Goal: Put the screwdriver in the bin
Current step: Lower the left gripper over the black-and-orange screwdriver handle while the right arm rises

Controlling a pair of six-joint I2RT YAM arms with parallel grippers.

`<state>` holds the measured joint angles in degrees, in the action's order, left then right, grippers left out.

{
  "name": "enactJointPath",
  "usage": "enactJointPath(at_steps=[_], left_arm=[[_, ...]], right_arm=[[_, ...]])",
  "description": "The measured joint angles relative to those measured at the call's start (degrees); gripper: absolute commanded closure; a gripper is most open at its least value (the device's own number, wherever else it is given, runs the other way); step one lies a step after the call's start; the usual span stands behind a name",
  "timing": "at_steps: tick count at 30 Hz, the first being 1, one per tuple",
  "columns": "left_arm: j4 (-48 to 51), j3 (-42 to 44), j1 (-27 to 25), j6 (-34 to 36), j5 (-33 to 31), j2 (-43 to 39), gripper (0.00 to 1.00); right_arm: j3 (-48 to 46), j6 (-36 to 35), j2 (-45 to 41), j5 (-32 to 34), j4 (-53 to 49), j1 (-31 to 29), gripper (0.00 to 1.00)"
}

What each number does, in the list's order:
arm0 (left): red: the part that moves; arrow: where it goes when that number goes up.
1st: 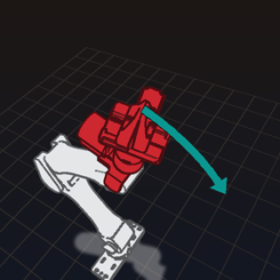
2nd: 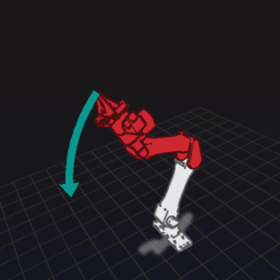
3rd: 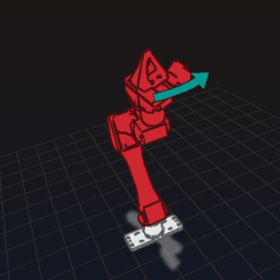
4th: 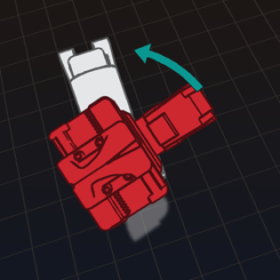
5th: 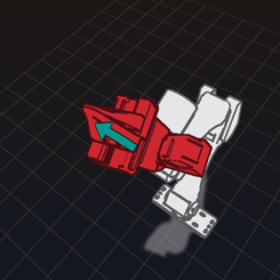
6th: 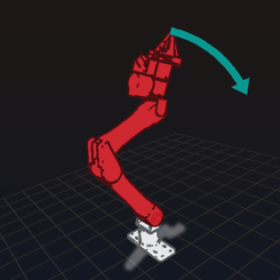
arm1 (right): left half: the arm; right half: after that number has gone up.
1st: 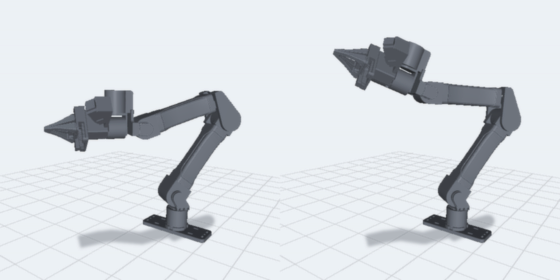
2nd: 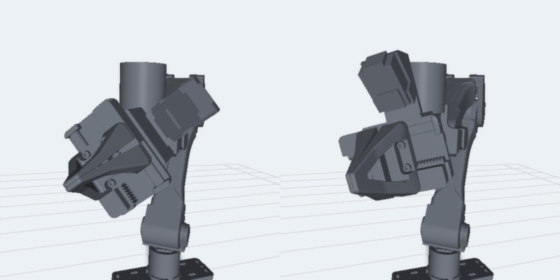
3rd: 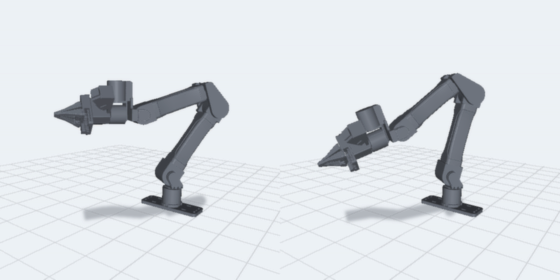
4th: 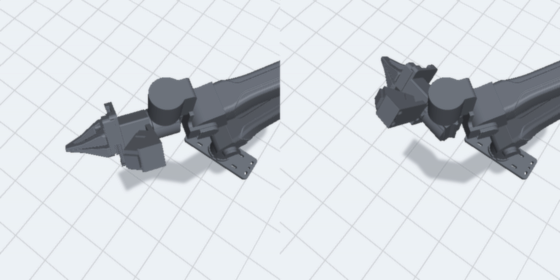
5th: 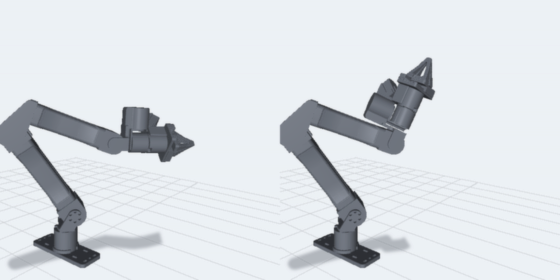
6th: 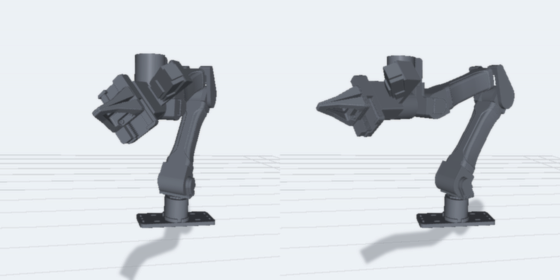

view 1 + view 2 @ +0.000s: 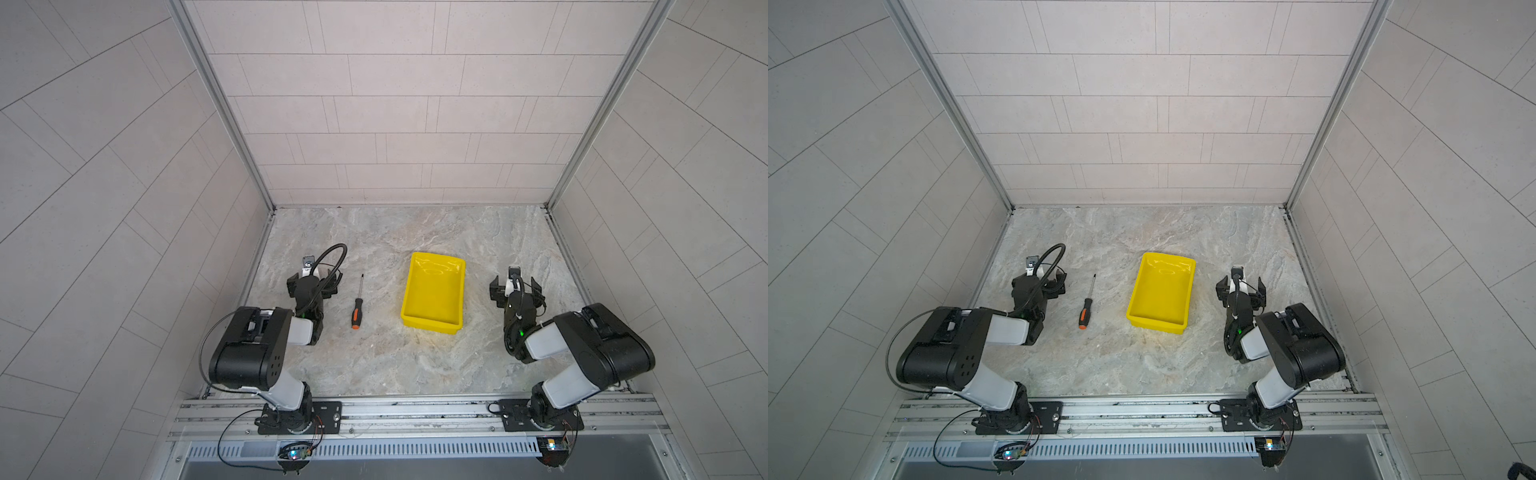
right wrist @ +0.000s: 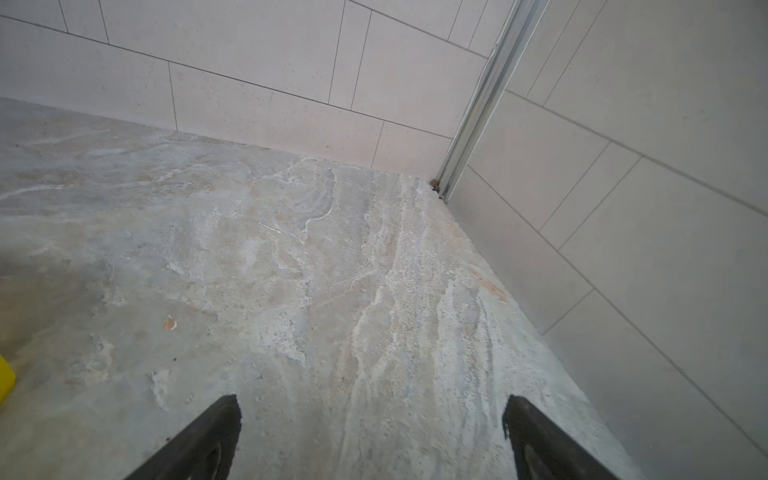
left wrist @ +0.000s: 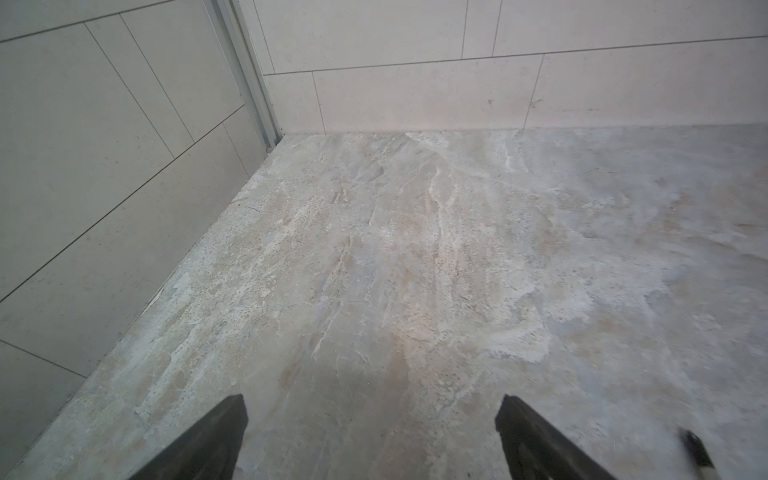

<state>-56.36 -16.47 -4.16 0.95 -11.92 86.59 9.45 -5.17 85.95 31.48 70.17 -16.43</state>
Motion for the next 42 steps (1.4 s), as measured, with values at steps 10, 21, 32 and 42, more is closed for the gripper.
enactJointPath(at_steps=[10, 21, 32, 42], left_arm=[[35.50, -13.64, -8.55, -4.50, -0.87, -30.99, 0.00], [67.41, -14.97, -8.98, -18.78, 2.86, -36.96, 0.00], [74.62, -17.11, -8.76, -21.14, 9.49, -28.37, 0.00], [77.05, -16.87, -8.76, -27.43, 5.51, -29.77, 0.00]], right_arm=[[21.22, 2.73, -37.92, 2.38, -44.33, -8.22, 0.01], [20.13, 30.21, -33.79, -13.88, -81.29, -0.44, 0.01], [13.51, 36.76, -37.51, -13.75, -85.13, -2.58, 0.01], [18.43, 38.27, -40.09, -9.77, -94.73, -5.05, 0.01]])
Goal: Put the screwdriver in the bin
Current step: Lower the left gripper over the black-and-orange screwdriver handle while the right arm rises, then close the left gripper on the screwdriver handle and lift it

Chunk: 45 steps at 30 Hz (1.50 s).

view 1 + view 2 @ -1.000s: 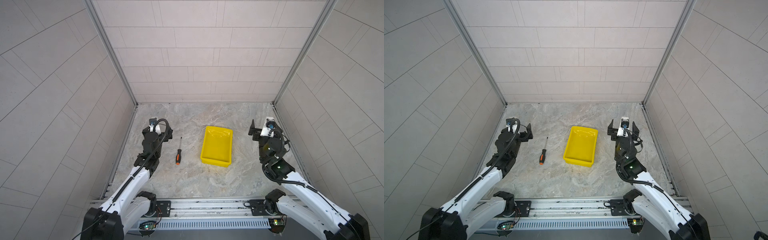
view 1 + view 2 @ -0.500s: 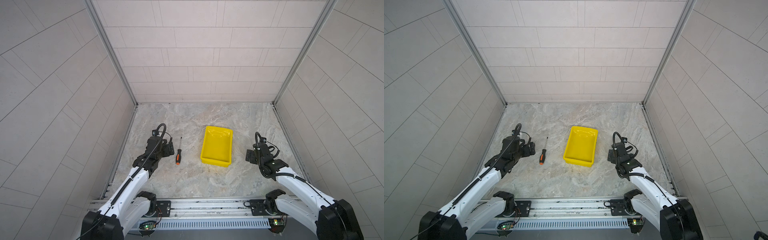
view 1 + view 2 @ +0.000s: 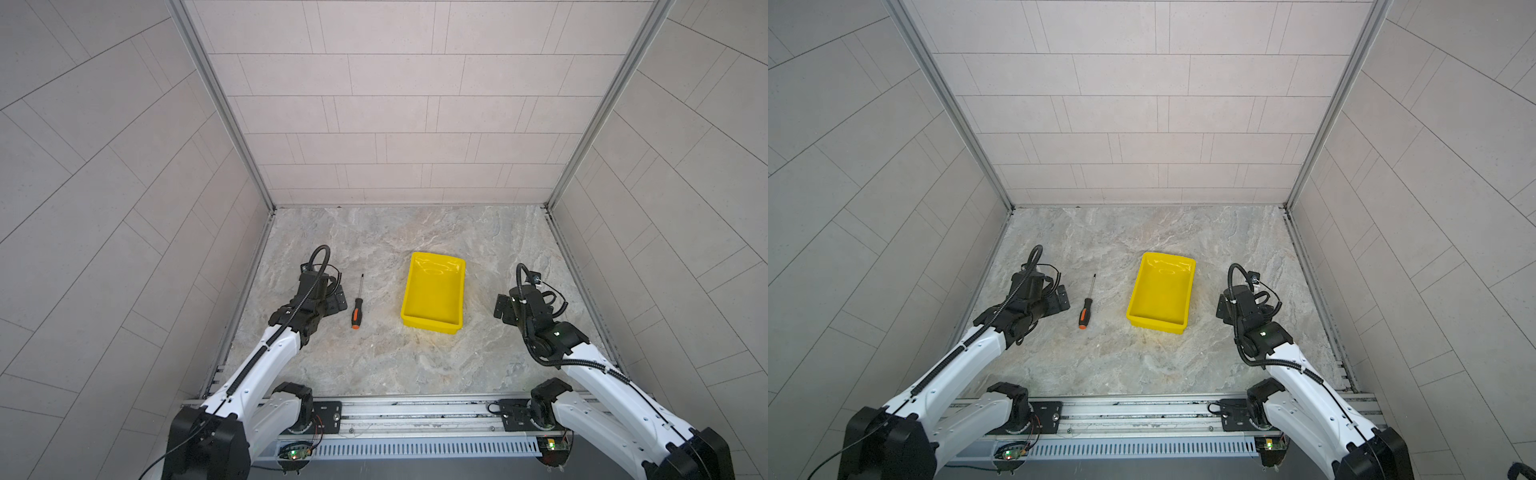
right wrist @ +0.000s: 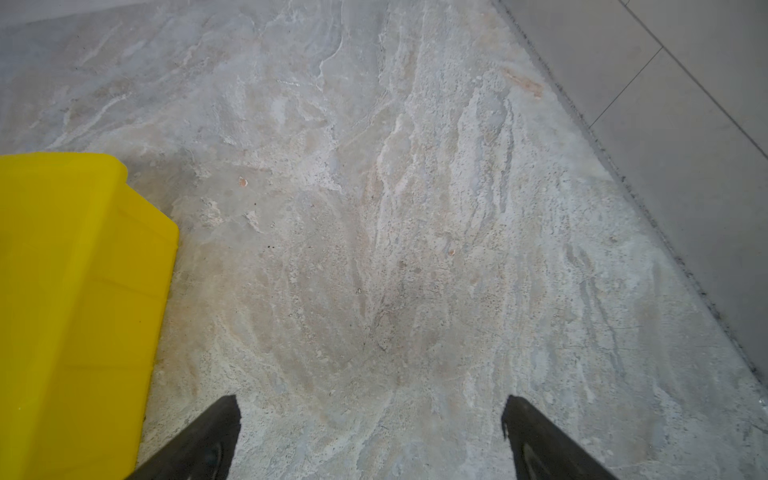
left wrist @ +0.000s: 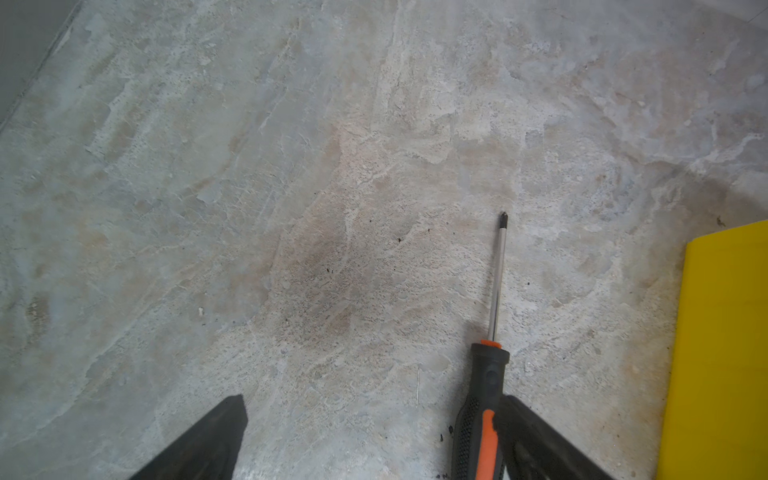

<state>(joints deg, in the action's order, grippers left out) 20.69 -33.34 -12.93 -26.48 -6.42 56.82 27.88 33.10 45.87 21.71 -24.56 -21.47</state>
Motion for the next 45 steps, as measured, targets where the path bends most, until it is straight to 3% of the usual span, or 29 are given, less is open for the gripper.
enactJointPath(at_steps=[10, 14, 16, 22, 27, 33, 45], left_arm=[[-1.51, 6.23, 0.04, -3.58, -1.31, -7.58, 0.00], [0.83, 6.32, 0.44, -10.21, -7.87, -7.65, 0.00], [0.39, 7.32, 1.66, -14.43, -8.24, -7.76, 0.00], [-1.09, 9.49, 3.10, -17.53, 2.05, -6.40, 0.11], [-3.21, 9.11, -1.77, -17.03, 9.86, -3.41, 0.13], [-7.85, 8.83, -8.76, -18.29, 13.70, 1.81, 0.21], [-7.82, 4.72, -9.73, -17.97, 12.74, 10.40, 0.35]], right_arm=[[-6.47, -0.11, -12.24, 1.97, -0.68, -3.54, 0.01], [-7.43, -0.17, -15.80, 2.78, -0.44, -3.54, 0.01], [-7.52, -0.17, -15.74, 2.86, -0.15, -3.54, 0.01], [-7.54, -0.17, -12.85, 2.82, 0.22, -3.54, 0.01], [-7.54, -0.15, -10.47, 2.80, 0.76, -3.54, 0.01], [-7.54, -0.09, -10.75, 2.97, 0.74, -3.54, 0.01], [-7.72, 0.11, -16.61, 3.87, 0.61, -3.54, 0.01]])
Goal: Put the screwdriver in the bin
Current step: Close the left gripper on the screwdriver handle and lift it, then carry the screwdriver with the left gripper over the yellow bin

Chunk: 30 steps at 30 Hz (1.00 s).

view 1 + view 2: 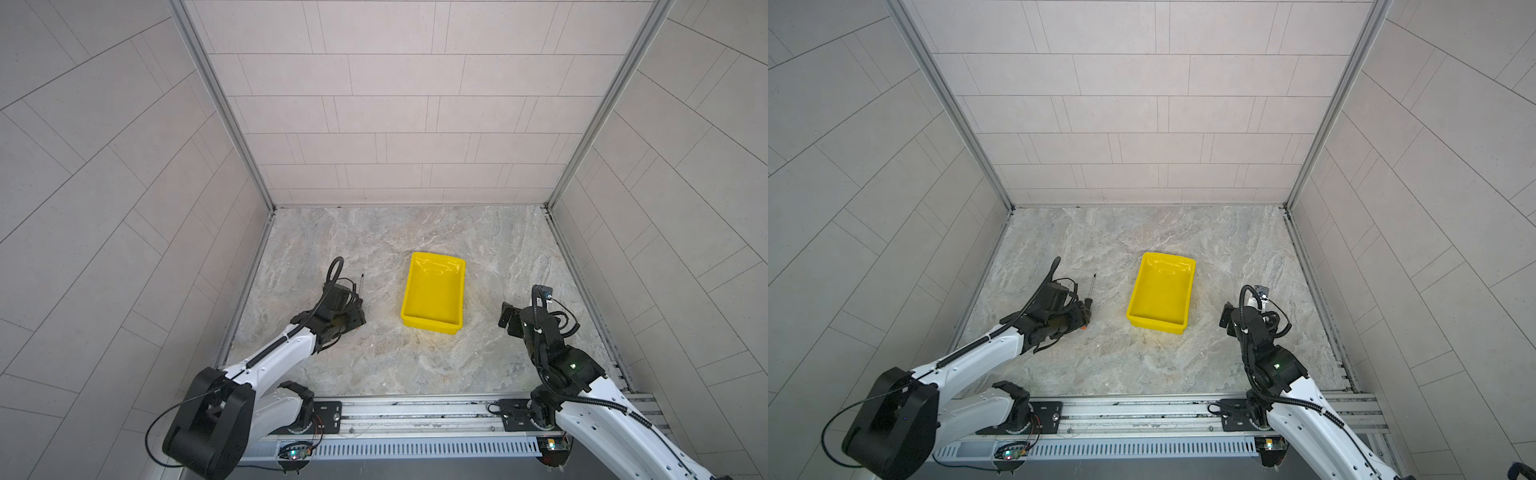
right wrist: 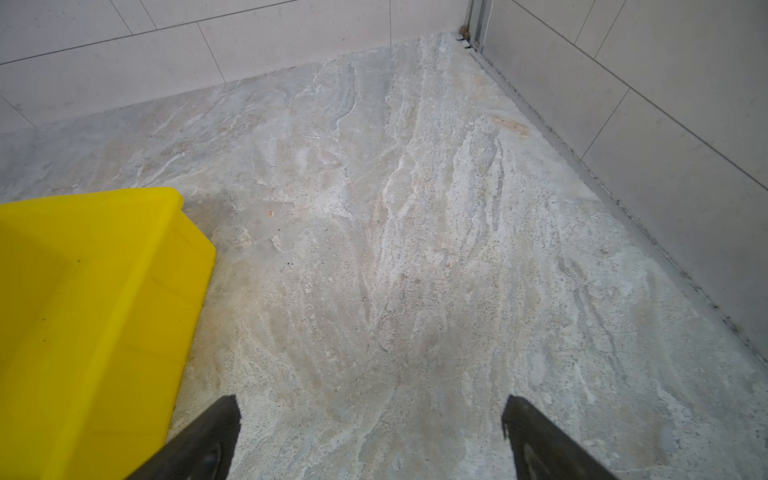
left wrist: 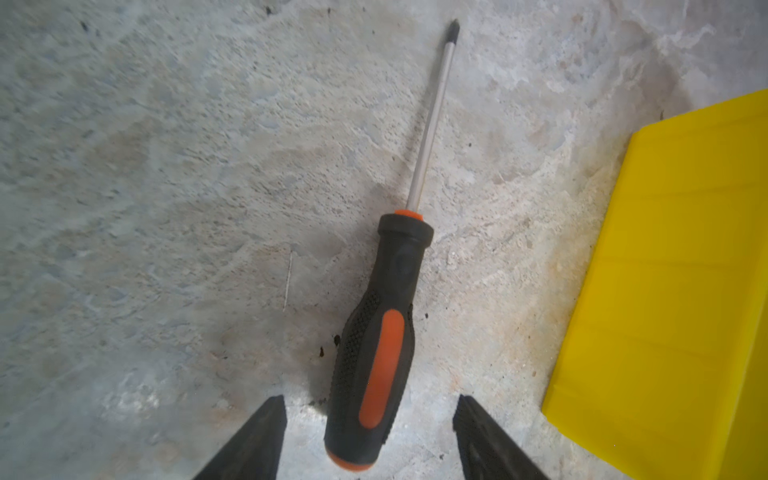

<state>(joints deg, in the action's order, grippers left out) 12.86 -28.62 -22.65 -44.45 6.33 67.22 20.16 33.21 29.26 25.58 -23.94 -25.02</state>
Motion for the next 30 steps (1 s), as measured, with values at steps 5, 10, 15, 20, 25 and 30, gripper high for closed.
enactJointPath(at_steps=[5, 10, 15, 20, 25, 30], left_arm=[[1.03, -2.03, -0.04, 0.57, 0.22, 3.56, 0.38], [1.84, -2.78, -0.63, 1.05, 0.26, 5.95, 0.43], [3.58, -5.33, -0.76, 2.10, -0.04, 8.87, 0.47], [4.50, -6.62, -1.01, 3.50, -0.72, 10.67, 0.55], [5.18, -7.58, -1.18, 4.57, -1.40, 13.20, 0.61], [5.68, -8.24, -1.53, 5.35, -2.08, 13.75, 0.69]], right_arm=[[0.00, 0.07, -0.37, 0.35, -0.31, 0.00, 0.01], [0.00, 0.07, -0.26, 0.35, -0.28, 0.00, 0.01], [0.00, 0.07, -0.22, 0.35, -0.28, 0.00, 0.01], [0.00, 0.07, -0.17, 0.39, -0.28, 0.00, 0.01], [0.00, 0.07, 0.00, 0.44, -0.28, 0.00, 0.01], [0.00, 0.07, 0.35, 0.48, -0.24, 0.00, 0.01]])
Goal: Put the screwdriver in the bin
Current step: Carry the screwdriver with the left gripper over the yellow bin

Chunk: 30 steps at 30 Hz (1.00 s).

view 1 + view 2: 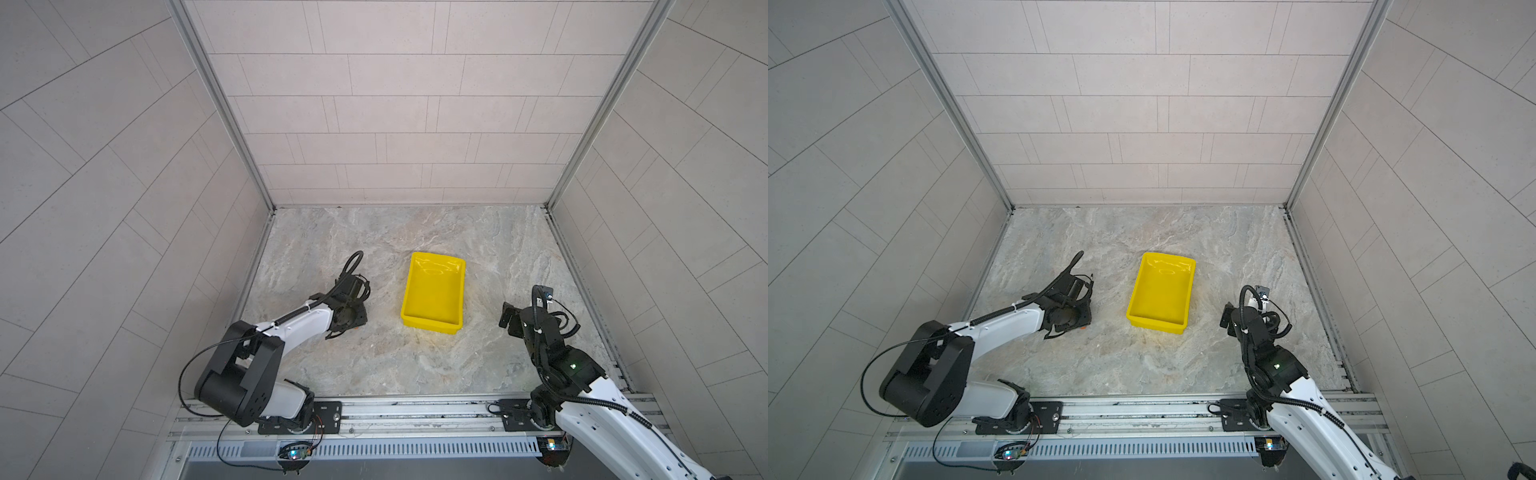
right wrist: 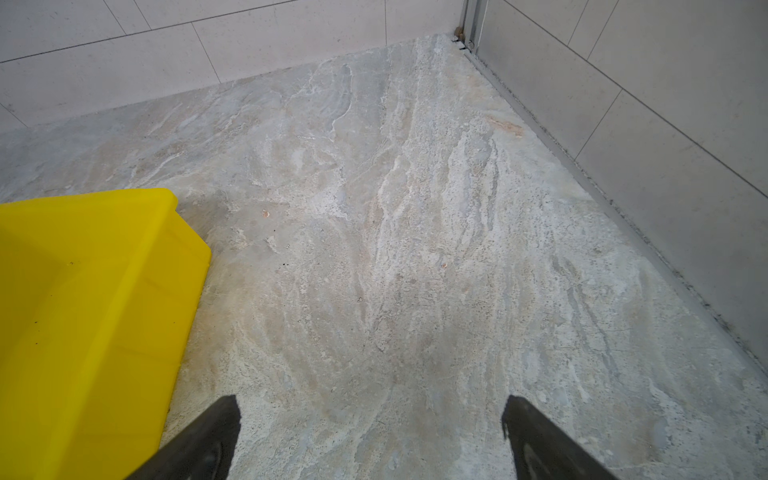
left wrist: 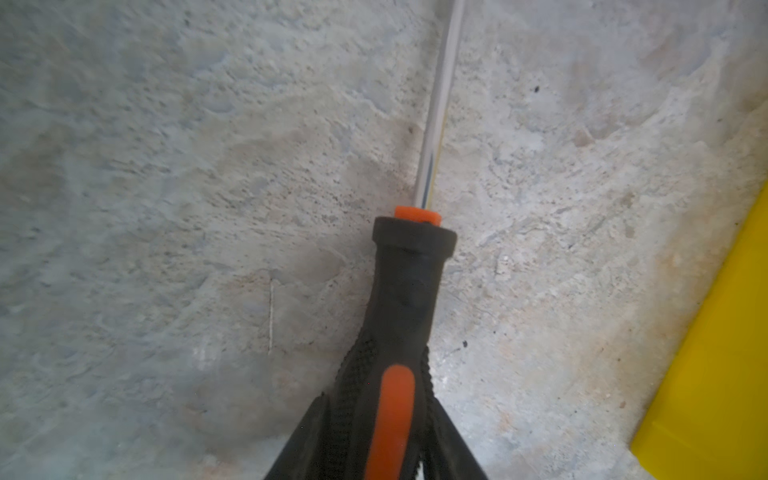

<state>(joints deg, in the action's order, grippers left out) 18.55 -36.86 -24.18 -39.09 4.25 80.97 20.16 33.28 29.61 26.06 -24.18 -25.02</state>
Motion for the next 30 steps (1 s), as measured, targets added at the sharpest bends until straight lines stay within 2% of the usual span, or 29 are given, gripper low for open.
enactJointPath(at_steps=[5, 11, 16, 23, 30], left_arm=[[0.28, -0.09, -0.20, 0.09, -0.63, 0.00, 0.78], [0.98, -0.09, -0.35, -0.13, -2.19, -0.98, 0.81], [4.66, -0.63, -1.27, -0.31, -5.42, -6.78, 0.81], [9.66, -5.03, -8.35, 1.36, -8.22, -16.26, 0.81], [11.37, -13.16, -16.94, 2.58, -8.70, -17.18, 0.81]], right_arm=[[0.00, 0.00, 1.33, 0.02, 0.09, 0.00, 0.01], [0.00, 0.00, 1.44, 0.26, -0.04, 0.00, 0.01], [0.00, 0.00, 1.40, 0.28, -0.04, 0.00, 0.01], [0.00, 0.02, 1.53, 0.31, -0.07, 0.00, 0.01], [0.00, 0.02, 1.14, 0.26, -0.07, 0.00, 0.01]])
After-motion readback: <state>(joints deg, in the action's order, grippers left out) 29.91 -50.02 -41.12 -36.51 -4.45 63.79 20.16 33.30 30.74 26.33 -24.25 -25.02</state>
